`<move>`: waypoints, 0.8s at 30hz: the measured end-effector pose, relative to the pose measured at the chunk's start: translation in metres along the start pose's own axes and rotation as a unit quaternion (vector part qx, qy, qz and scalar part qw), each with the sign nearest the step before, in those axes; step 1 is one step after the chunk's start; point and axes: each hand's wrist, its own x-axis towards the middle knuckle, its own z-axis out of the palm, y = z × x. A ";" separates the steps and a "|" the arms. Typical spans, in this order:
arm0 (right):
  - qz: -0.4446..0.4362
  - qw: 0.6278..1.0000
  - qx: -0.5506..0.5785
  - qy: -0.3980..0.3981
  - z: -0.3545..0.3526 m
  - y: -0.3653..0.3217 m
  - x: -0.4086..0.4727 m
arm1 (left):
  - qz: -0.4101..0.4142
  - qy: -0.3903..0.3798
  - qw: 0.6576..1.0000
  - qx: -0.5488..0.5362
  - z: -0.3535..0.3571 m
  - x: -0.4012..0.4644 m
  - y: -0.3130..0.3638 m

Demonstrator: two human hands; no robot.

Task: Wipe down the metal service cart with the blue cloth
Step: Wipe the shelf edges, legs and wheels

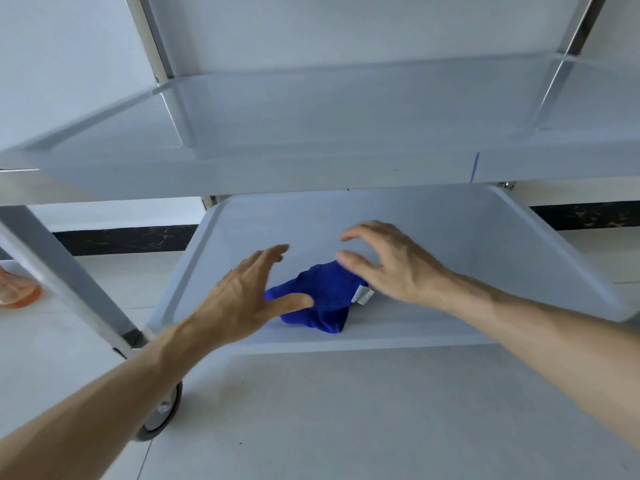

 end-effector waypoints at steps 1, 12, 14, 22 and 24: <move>-0.031 0.999 -0.008 -0.017 0.007 -0.012 0.005 | -0.003 0.015 1.000 -0.009 -0.004 -0.006 -0.005; -0.044 0.970 -0.173 -0.168 0.015 -0.018 0.007 | 0.173 0.137 0.975 0.023 -0.035 -0.041 0.053; -0.002 0.982 -0.115 -0.147 -0.001 -0.005 -0.009 | 0.232 0.139 0.962 0.030 -0.037 -0.040 0.080; 0.148 0.986 0.083 0.005 -0.084 0.037 -0.104 | 0.414 0.137 0.900 0.008 -0.040 -0.024 0.200; 0.184 0.974 0.119 0.051 -0.103 0.043 -0.133 | 0.466 0.148 0.872 0.015 -0.039 -0.017 0.229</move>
